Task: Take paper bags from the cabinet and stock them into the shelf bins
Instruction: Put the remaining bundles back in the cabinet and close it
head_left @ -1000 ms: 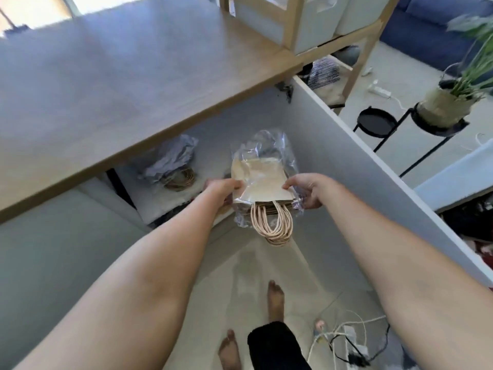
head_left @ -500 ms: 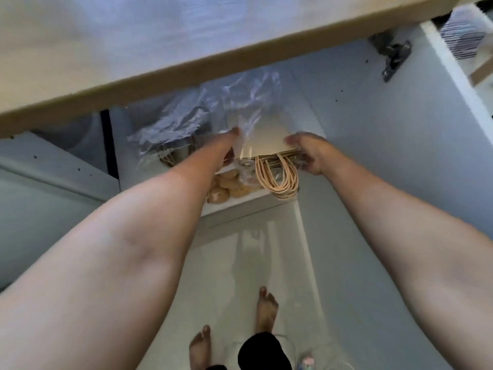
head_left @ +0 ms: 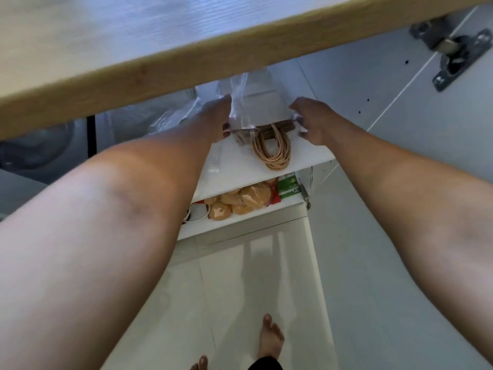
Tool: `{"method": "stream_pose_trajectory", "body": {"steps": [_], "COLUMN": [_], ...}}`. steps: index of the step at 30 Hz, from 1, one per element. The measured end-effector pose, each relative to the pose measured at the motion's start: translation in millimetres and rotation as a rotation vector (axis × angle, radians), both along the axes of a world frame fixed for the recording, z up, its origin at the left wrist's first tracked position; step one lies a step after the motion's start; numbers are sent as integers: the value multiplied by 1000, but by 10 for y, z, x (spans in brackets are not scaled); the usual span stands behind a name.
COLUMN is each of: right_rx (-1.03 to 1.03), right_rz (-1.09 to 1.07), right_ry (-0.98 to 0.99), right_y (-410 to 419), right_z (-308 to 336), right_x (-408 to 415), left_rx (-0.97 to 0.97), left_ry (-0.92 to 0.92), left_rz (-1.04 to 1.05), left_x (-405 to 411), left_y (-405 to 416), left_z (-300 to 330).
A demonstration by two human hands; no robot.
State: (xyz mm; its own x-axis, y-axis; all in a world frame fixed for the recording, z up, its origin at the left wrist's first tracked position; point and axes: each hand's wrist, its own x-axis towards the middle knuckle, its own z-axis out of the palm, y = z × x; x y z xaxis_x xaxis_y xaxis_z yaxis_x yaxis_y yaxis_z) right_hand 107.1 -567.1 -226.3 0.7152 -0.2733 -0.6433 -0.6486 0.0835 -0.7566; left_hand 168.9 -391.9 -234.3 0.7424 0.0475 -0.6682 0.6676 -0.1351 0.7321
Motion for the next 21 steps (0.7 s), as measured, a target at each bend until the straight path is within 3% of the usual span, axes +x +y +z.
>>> {"method": "stream_pose_trajectory", "body": {"steps": [4, 8, 13, 16, 21], "right_rx": [-90, -219, -404, -475, -541], "right_rz": [58, 105, 183, 206, 102], "right_ry": [-68, -45, -29, -38, -16], "right_y": [43, 248, 585, 932, 1434], "right_z": [11, 215, 710, 1133, 1592], "right_x": [-22, -237, -708, -1144, -1863], "left_rx": [73, 298, 523, 581, 640], "left_ry": [-13, -126, -294, -452, -534], "left_rz": [-79, -168, -587, -730, -882], "left_x": [5, -94, -744, -1136, -1804], "left_y": [11, 164, 313, 600, 1191], "left_z": [26, 73, 649, 968, 1488]}}
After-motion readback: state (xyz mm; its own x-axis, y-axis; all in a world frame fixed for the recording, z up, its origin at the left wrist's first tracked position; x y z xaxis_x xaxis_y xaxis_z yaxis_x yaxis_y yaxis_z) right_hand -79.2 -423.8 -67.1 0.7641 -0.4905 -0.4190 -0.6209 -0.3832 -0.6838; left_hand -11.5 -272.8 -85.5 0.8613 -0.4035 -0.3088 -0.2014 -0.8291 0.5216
